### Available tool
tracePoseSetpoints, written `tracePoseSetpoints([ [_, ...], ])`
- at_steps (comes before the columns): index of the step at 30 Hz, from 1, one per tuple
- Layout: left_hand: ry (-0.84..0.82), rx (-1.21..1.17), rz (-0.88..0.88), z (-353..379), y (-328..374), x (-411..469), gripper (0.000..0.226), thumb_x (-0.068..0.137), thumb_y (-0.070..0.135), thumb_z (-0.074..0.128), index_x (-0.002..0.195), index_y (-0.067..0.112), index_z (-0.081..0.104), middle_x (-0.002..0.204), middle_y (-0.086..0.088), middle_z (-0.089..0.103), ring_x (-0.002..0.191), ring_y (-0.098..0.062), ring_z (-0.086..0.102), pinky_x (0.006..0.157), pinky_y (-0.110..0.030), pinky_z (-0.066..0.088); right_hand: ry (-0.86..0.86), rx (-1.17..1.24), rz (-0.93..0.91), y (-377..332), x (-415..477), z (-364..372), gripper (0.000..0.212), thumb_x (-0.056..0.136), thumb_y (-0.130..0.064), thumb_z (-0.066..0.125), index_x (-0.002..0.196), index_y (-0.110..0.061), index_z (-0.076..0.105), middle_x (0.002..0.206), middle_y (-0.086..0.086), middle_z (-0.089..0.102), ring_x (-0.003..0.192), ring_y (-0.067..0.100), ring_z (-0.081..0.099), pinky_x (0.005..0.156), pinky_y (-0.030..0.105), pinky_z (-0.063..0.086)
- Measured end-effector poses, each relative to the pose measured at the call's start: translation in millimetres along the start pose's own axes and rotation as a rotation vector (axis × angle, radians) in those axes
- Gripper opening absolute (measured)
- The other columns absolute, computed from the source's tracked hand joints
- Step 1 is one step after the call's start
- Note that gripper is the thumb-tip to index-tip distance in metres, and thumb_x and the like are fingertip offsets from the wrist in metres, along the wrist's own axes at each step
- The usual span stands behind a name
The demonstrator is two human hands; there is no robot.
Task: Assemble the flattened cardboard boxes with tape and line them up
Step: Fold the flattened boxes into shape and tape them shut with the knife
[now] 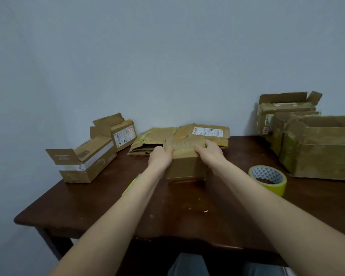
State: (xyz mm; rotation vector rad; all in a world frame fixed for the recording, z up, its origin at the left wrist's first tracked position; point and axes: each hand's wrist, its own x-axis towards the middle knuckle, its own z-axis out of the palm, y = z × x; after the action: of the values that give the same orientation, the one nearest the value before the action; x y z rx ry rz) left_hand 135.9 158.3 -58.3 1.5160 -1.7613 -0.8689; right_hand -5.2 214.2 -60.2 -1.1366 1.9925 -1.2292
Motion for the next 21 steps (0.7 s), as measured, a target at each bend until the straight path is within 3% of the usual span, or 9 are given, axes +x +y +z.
tracePoseSetpoints([
  [2, 0.028, 0.045, 0.008, -2.1, -1.6, -5.4, 0.043, 0.100, 0.034, 0.035, 0.109, -0.001, 0.059, 0.108, -0.017, 0.061, 0.097, -0.032, 0.055, 0.079, -0.034, 0.041, -0.011, -0.026, -0.023, 2.8, -5.6, -3.8, 0.068, 0.093, -0.047, 0.049, 0.151, -0.021, 0.025, 0.149, 0.006, 0.039, 0.130, 0.031, 0.043, 0.103, 0.048, 0.043],
  [3, 0.016, -0.003, 0.017, -2.3, -1.8, -9.9, 0.043, 0.100, 0.035, 0.033, 0.111, 0.002, 0.059, 0.111, -0.016, 0.061, 0.100, -0.031, 0.056, 0.084, -0.033, 0.043, -0.010, -0.038, -0.033, 4.7, -8.4, -6.1, 0.076, 0.089, -0.054, 0.053, 0.151, -0.022, 0.024, 0.148, 0.006, 0.040, 0.129, 0.032, 0.044, 0.102, 0.049, 0.044],
  [5, -0.048, -0.156, 0.012, -2.1, -3.4, -15.2, 0.045, 0.097, 0.044, 0.035, 0.115, 0.009, 0.058, 0.116, -0.011, 0.061, 0.105, -0.028, 0.056, 0.096, -0.041, 0.045, -0.007, -0.008, -0.034, 5.7, -15.2, -10.2, 0.094, 0.074, -0.068, 0.061, 0.149, -0.024, 0.028, 0.145, 0.004, 0.044, 0.127, 0.031, 0.046, 0.098, 0.049, 0.047],
  [7, -0.093, -0.366, -0.026, -6.6, 1.1, -23.5, 0.048, 0.093, 0.051, 0.043, 0.119, 0.013, 0.058, 0.118, -0.005, 0.062, 0.107, -0.024, 0.058, 0.096, -0.040, 0.046, 0.011, 0.056, -0.057, 4.7, -19.2, -13.7, 0.100, 0.060, -0.072, 0.065, 0.143, -0.024, 0.037, 0.139, 0.001, 0.051, 0.122, 0.028, 0.051, 0.096, 0.048, 0.049],
  [11, 0.042, -0.538, 0.125, -15.4, 25.5, -23.7, 0.065, 0.078, 0.051, 0.064, 0.132, 0.017, 0.053, 0.126, -0.002, 0.060, 0.114, -0.020, 0.058, 0.101, -0.043, 0.046, 0.041, 0.277, -0.189, -6.0, -16.7, -34.8, 0.069, 0.073, -0.042, 0.079, 0.132, -0.022, 0.049, 0.124, 0.001, 0.058, 0.108, 0.019, 0.059, 0.088, 0.033, 0.052],
  [13, 0.048, -0.583, 0.217, -10.8, 48.8, -23.5, 0.055, 0.084, 0.038, 0.064, 0.134, 0.017, 0.051, 0.125, 0.000, 0.057, 0.113, -0.016, 0.056, 0.100, -0.036, 0.047, 0.082, 0.323, -0.277, -12.9, -12.8, -56.8, 0.059, 0.076, -0.027, 0.079, 0.128, -0.024, 0.050, 0.117, -0.003, 0.055, 0.103, 0.015, 0.058, 0.078, 0.024, 0.050],
  [16, 0.000, -0.516, 0.334, 16.3, 84.4, -20.9, 0.041, 0.090, 0.012, 0.058, 0.130, 0.016, 0.053, 0.120, 0.001, 0.055, 0.107, -0.010, 0.054, 0.086, -0.017, 0.049, 0.221, 0.133, -0.296, -9.0, 1.7, -90.0, 0.060, 0.077, -0.030, 0.078, 0.129, -0.025, 0.050, 0.117, -0.003, 0.054, 0.106, 0.016, 0.054, 0.088, 0.033, 0.051],
  [19, -0.073, -0.429, 0.378, 61.1, 106.9, -7.7, 0.039, 0.087, 0.003, 0.055, 0.120, 0.023, 0.061, 0.122, -0.003, 0.061, 0.110, -0.017, 0.058, 0.092, -0.037, 0.053, 0.389, -0.105, -0.184, 12.2, 14.9, -112.0, 0.050, 0.079, -0.034, 0.075, 0.125, -0.028, 0.053, 0.125, 0.004, 0.051, 0.113, 0.025, 0.054, 0.090, 0.042, 0.051],
  [21, -0.123, -0.361, 0.388, 89.8, 121.0, 3.3, 0.041, 0.088, 0.000, 0.051, 0.119, 0.025, 0.062, 0.121, -0.004, 0.062, 0.110, -0.020, 0.059, 0.091, -0.035, 0.052, 0.492, -0.201, -0.104, 25.8, 18.4, -121.1, 0.048, 0.082, -0.038, 0.072, 0.124, -0.031, 0.050, 0.126, 0.005, 0.044, 0.112, 0.027, 0.052, 0.079, 0.035, 0.048],
])
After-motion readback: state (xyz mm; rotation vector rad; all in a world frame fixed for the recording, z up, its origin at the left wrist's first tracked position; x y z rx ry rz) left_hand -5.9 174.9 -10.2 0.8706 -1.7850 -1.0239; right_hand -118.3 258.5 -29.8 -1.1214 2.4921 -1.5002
